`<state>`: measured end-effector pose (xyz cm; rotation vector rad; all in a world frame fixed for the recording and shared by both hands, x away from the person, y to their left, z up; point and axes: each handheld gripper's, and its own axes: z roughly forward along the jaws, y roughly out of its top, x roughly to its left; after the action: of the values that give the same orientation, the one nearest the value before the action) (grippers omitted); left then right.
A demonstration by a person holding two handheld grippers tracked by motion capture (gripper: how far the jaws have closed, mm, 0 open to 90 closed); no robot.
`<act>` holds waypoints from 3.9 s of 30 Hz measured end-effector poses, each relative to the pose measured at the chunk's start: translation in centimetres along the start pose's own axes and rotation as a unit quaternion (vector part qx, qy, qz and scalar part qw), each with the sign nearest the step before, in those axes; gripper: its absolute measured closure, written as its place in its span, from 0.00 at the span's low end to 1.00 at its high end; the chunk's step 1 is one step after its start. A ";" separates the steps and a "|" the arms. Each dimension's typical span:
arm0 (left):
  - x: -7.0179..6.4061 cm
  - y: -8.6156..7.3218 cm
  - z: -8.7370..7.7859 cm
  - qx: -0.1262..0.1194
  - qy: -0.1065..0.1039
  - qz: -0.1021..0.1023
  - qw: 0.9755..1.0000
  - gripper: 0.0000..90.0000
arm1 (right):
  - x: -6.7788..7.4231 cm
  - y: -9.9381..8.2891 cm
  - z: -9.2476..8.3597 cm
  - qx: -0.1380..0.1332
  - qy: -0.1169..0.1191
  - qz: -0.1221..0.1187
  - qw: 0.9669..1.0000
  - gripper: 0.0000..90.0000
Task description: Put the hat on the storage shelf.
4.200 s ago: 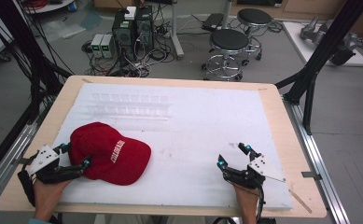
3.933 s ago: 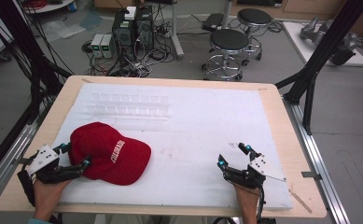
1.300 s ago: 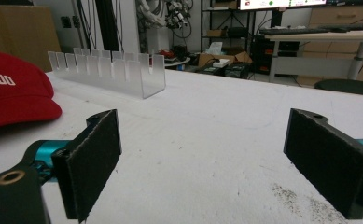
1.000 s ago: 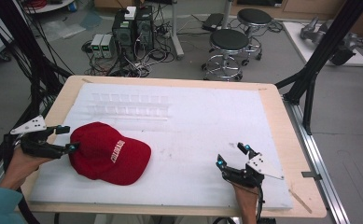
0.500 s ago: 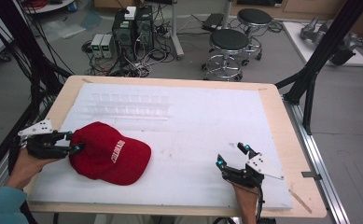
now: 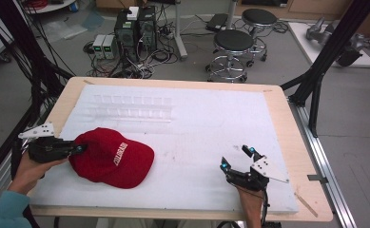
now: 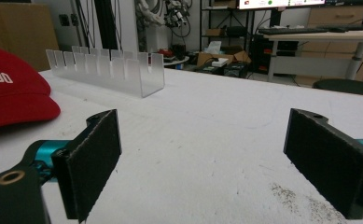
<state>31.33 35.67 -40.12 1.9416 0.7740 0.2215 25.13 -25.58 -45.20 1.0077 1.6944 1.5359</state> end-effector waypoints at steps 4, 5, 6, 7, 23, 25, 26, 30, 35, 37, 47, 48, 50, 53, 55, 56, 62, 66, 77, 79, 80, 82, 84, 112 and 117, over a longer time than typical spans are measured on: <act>-0.4 0.4 -0.1 -0.006 0.002 -0.005 1.000 0.93 | 0.0 0.0 0.0 0.001 0.000 -0.001 1.000 0.11; -0.5 0.6 -0.2 -0.009 0.003 -0.006 1.000 0.93 | 0.1 0.0 0.0 0.001 0.001 0.000 1.000 0.11; -0.6 0.8 -0.2 -0.011 0.004 -0.006 1.000 0.93 | 0.1 0.0 0.0 0.001 0.001 -0.001 1.000 0.11; -0.8 1.0 -0.2 -0.013 0.003 -0.008 1.000 0.93 | 0.1 0.0 0.0 0.001 0.001 -0.002 1.000 0.11; -4.2 7.1 -0.7 -0.035 0.031 0.022 0.999 0.93 | 0.3 0.1 0.3 0.016 0.005 -0.018 1.000 0.11; -4.7 7.8 -0.5 -0.034 0.030 0.029 0.999 0.93 | 0.3 0.2 0.4 0.019 0.007 -0.019 1.000 0.11; -4.9 8.1 -0.4 -0.034 0.030 0.031 0.998 0.93 | 0.3 0.2 0.4 0.024 0.008 -0.018 1.000 0.11; -5.9 9.3 0.3 -0.036 0.027 0.042 0.998 0.93 | 0.3 0.3 0.8 0.035 0.011 -0.032 0.999 0.11; -7.1 10.5 1.5 -0.036 0.020 0.054 0.998 0.93 | 0.4 0.5 1.1 0.054 0.018 -0.035 0.998 0.11; -7.5 10.9 2.0 -0.038 0.015 0.059 0.997 0.93 | 0.6 0.6 1.2 0.053 0.023 -0.031 0.998 0.11; -9.5 12.5 4.5 -0.032 -0.011 0.081 0.996 0.93 | 2.0 3.0 2.6 0.053 0.081 -0.049 0.994 0.11; -9.7 12.6 4.7 -0.032 -0.013 0.082 0.996 0.93 | 2.1 3.3 2.8 0.052 0.086 -0.053 0.994 0.11; -10.1 12.7 5.2 -0.029 -0.017 0.085 0.996 0.93 | 2.5 3.9 3.2 0.053 0.100 -0.051 0.992 0.11; -10.6 12.9 5.8 -0.027 -0.021 0.089 0.995 0.93 | 3.2 5.1 3.8 0.050 0.124 -0.053 0.990 0.11; -11.0 13.0 6.3 -0.026 -0.023 0.090 0.995 0.93 | 3.8 5.8 4.3 0.051 0.140 -0.057 0.987 0.11; -11.2 13.1 6.5 -0.028 -0.026 0.091 0.995 0.93 | 4.0 6.1 4.6 0.052 0.148 -0.057 0.986 0.11; -12.0 13.6 7.2 -0.032 -0.036 0.098 0.994 0.93 | 5.9 7.6 7.1 0.081 0.200 -0.056 0.975 0.11; -12.4 14.0 7.5 -0.031 -0.043 0.102 0.993 0.93 | 7.0 8.4 8.7 0.094 0.223 -0.058 0.969 0.11; -13.6 14.4 8.7 -0.030 -0.070 0.119 0.990 0.93 | 9.2 9.5 11.8 0.111 0.276 -0.050 0.953 0.11; -13.8 14.4 8.9 -0.026 -0.072 0.125 0.989 0.93 | 9.5 9.5 12.0 0.111 0.296 -0.047 0.948 0.18; -13.9 14.4 9.0 -0.027 -0.075 0.124 0.989 0.93 | 9.5 9.6 12.1 0.107 0.300 -0.051 0.947 0.20; -14.1 14.5 9.2 -0.027 -0.079 0.129 0.988 0.93 | 9.6 9.7 12.2 0.110 0.306 -0.056 0.944 0.26; -14.3 14.5 9.3 -0.027 -0.082 0.132 0.988 0.93 | 9.7 9.8 12.4 0.113 0.316 -0.058 0.940 0.30; -14.4 14.4 8.9 -0.042 -0.072 0.134 0.988 0.85 | 11.0 10.1 11.8 0.114 0.319 -0.079 0.938 0.96; -14.2 14.1 8.6 -0.061 -0.067 0.112 0.989 0.47 | 11.0 10.0 11.9 0.115 0.306 -0.082 0.941 0.96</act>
<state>30.20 16.51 -29.81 1.9038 0.4425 0.2646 30.92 -9.84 -36.24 0.4878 2.3613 1.6700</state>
